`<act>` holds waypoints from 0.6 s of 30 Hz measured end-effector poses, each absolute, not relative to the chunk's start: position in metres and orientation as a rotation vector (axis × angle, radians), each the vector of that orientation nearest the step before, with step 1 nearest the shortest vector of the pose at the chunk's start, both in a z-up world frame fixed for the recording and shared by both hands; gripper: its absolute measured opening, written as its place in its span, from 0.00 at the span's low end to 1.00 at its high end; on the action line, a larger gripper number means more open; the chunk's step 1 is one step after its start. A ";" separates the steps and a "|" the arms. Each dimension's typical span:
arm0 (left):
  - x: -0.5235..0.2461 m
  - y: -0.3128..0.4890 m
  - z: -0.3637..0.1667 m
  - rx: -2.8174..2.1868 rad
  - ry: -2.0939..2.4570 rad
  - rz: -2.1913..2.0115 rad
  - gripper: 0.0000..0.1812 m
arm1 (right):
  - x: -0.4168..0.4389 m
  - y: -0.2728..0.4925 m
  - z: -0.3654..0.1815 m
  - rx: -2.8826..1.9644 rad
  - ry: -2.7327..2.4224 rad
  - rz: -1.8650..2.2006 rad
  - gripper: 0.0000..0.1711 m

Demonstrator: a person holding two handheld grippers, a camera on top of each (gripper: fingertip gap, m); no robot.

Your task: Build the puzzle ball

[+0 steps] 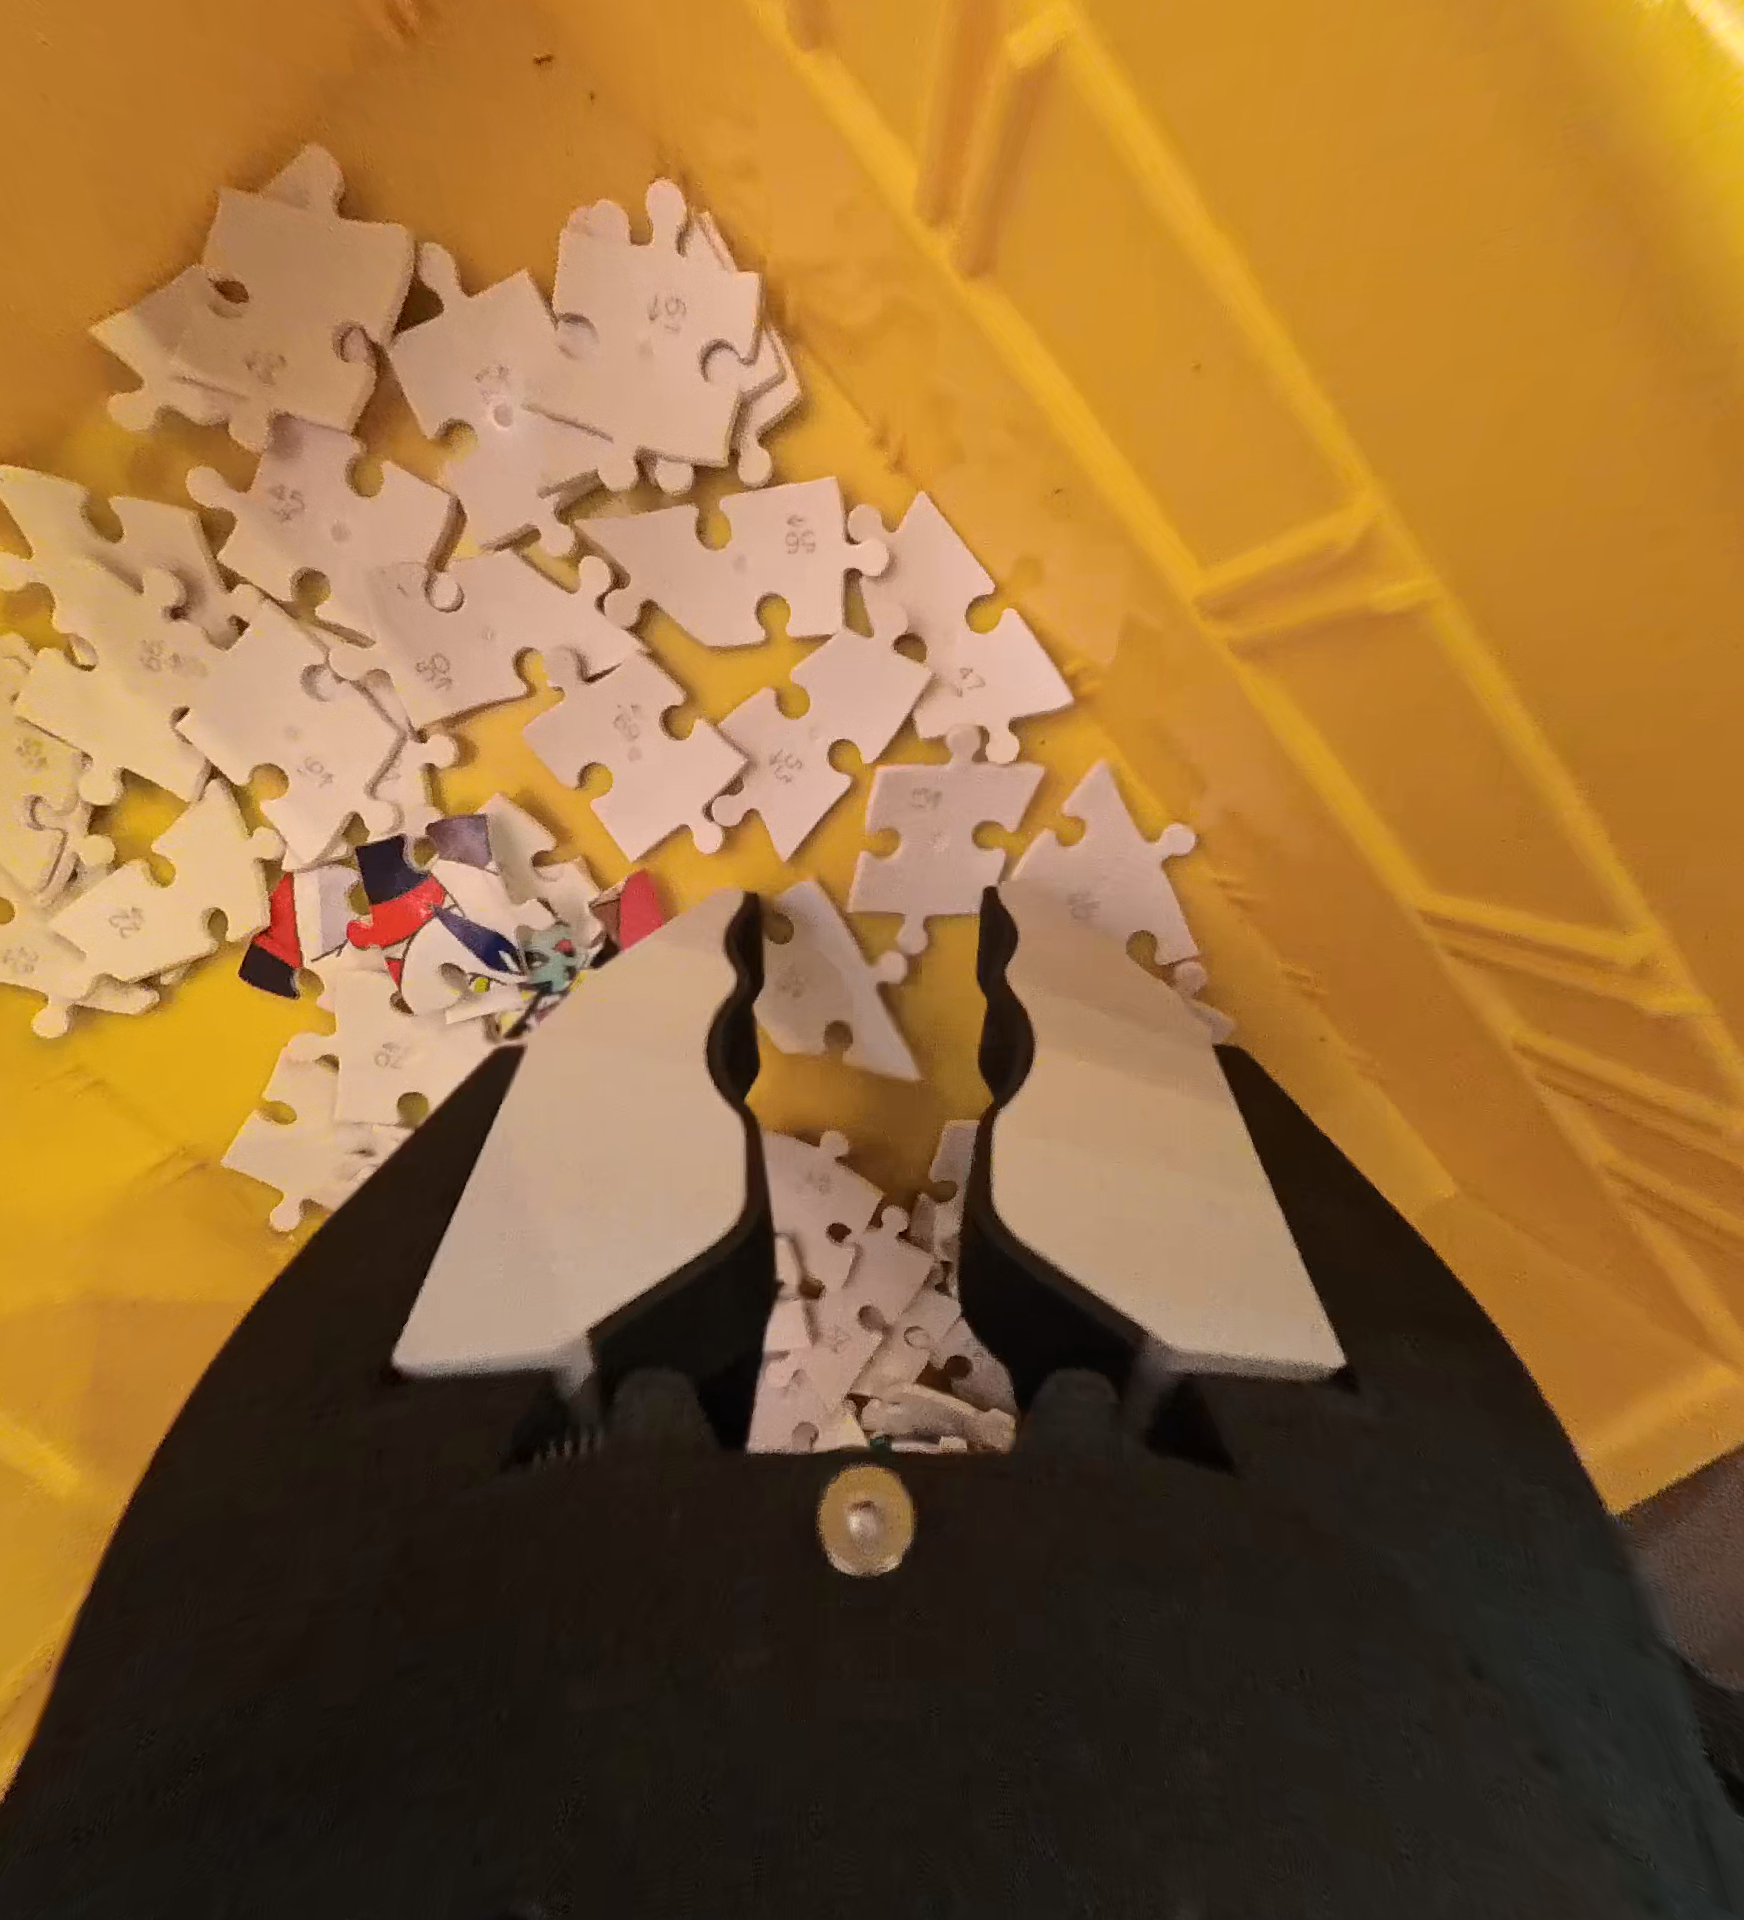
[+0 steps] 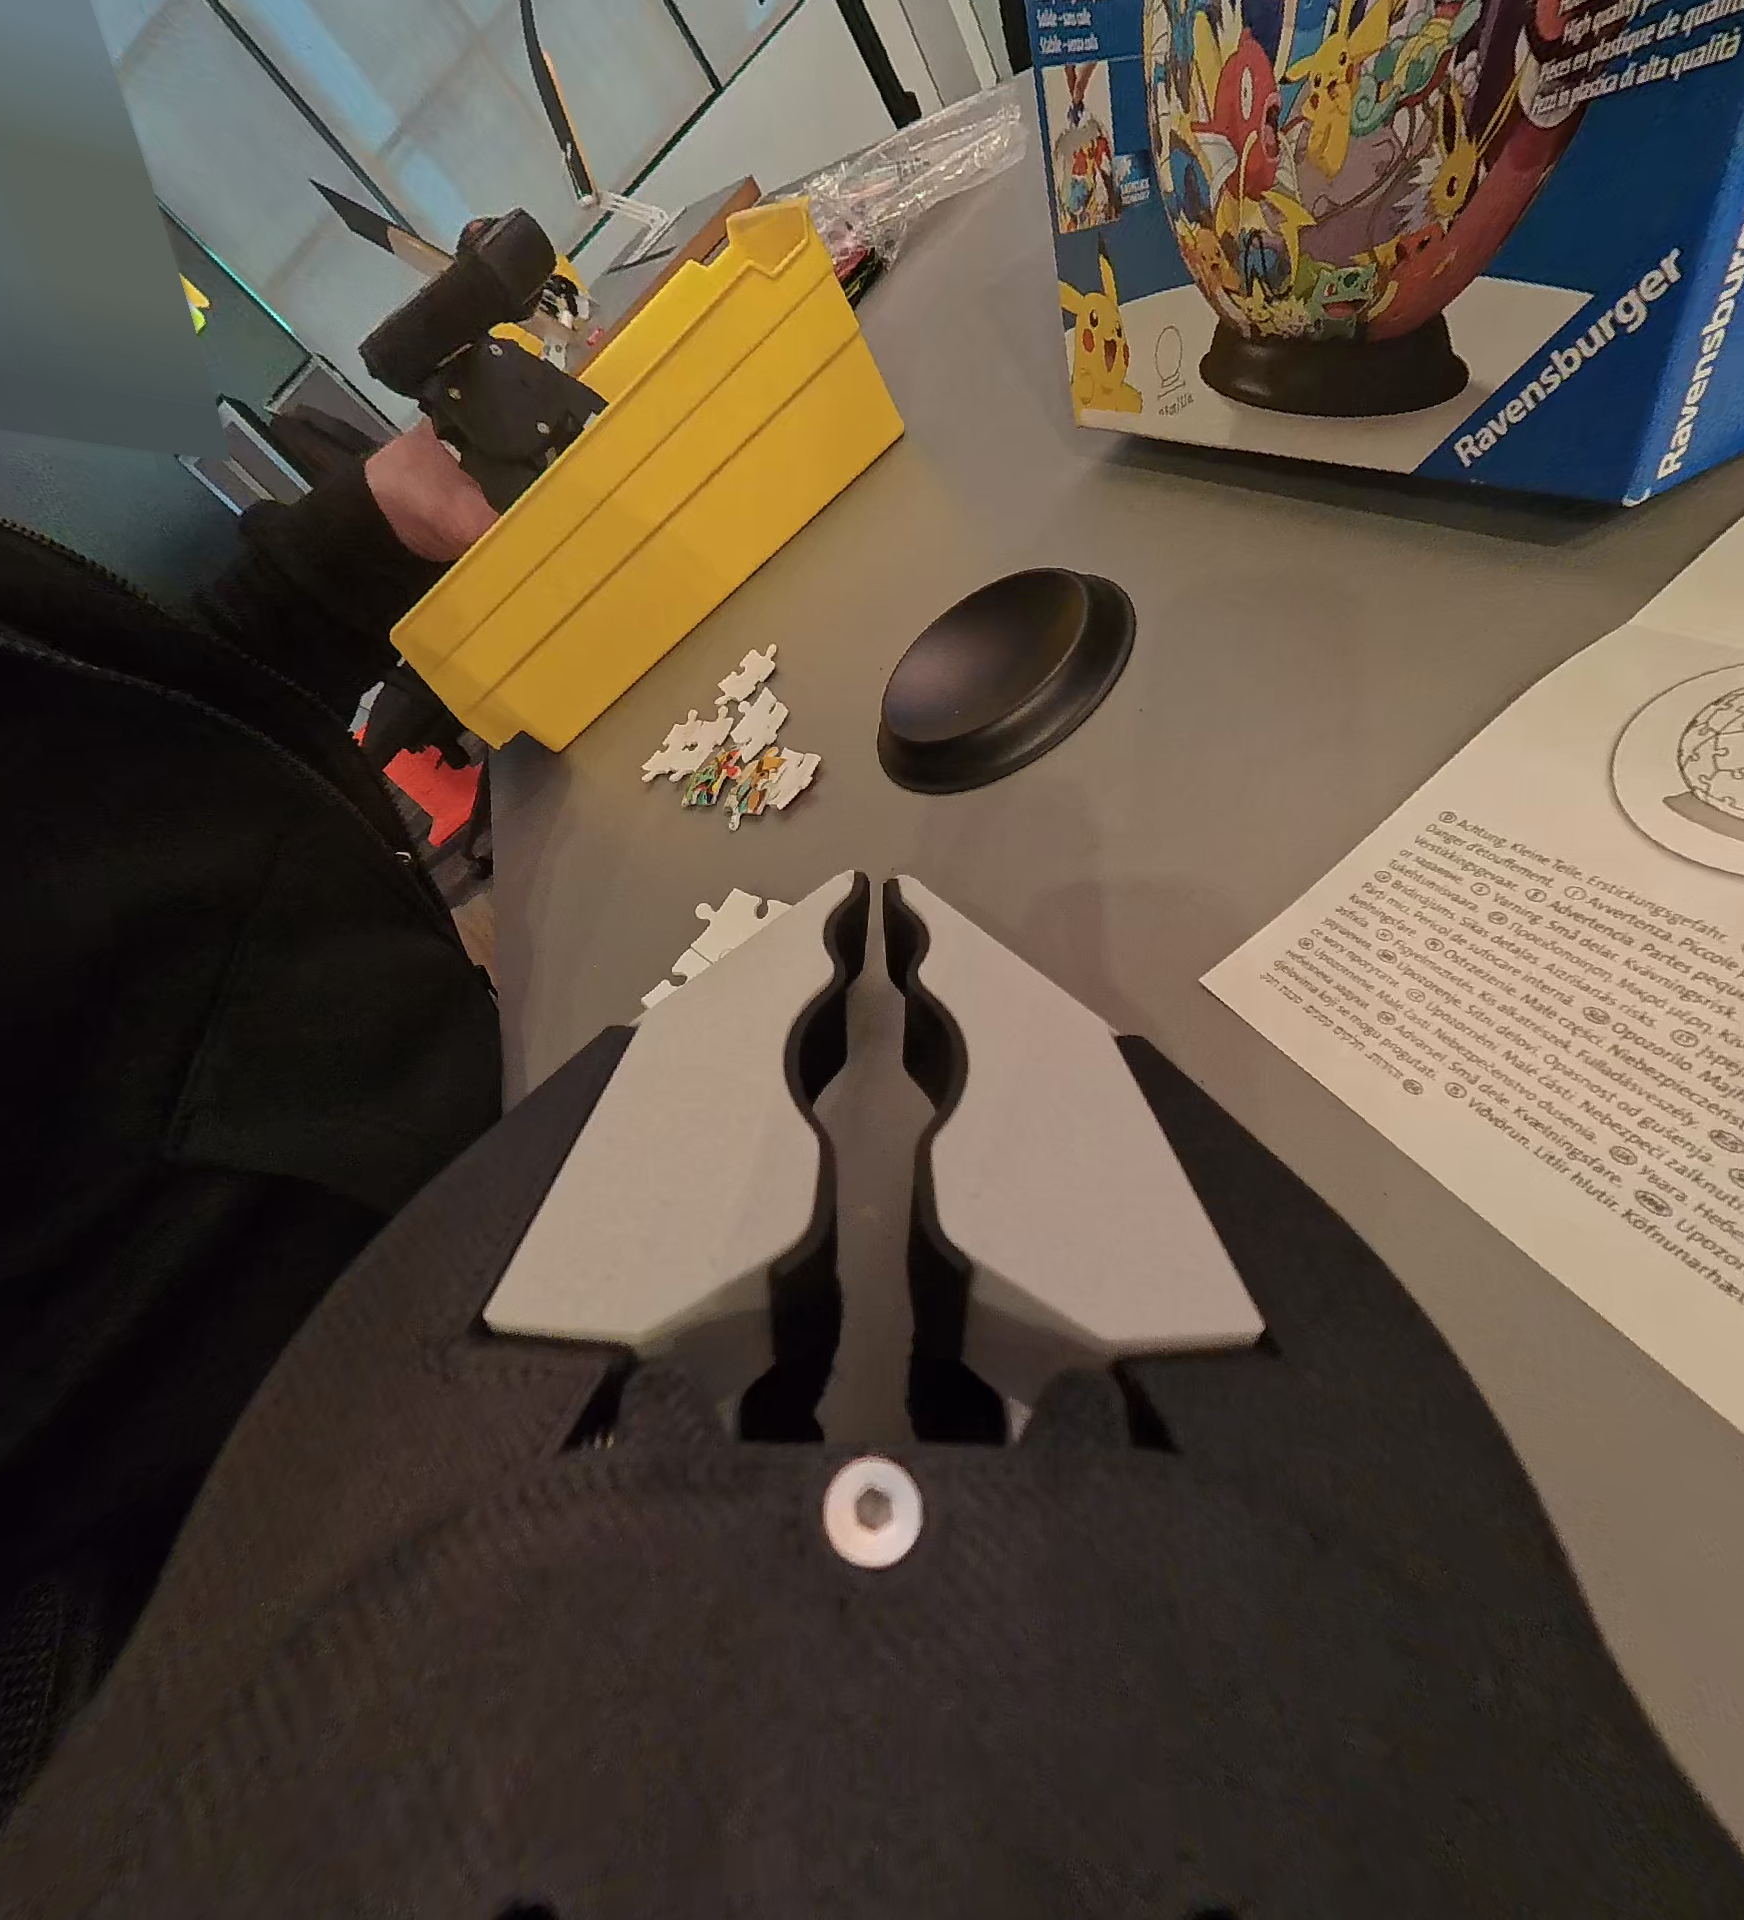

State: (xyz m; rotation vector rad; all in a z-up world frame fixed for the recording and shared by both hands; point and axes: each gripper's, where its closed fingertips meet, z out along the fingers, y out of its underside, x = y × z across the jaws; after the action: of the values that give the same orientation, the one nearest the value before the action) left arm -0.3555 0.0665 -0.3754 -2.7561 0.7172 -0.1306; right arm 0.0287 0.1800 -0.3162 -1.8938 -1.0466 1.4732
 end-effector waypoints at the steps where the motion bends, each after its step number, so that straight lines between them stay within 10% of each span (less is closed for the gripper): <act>1: -0.351 0.066 -0.375 -2.755 0.722 -0.162 0.17 | 0.029 0.180 -0.316 -1.892 -1.046 1.473 0.01; 18: -0.339 0.065 -0.366 -2.650 0.721 -0.177 0.02 | 0.030 0.180 -0.314 -1.876 -1.040 1.481 0.01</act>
State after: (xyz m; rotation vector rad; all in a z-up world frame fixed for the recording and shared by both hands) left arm -0.3390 0.0654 -0.3662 -2.6497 0.7212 -0.1773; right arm 0.0299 0.1800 -0.3137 -1.8755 -1.0403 1.4814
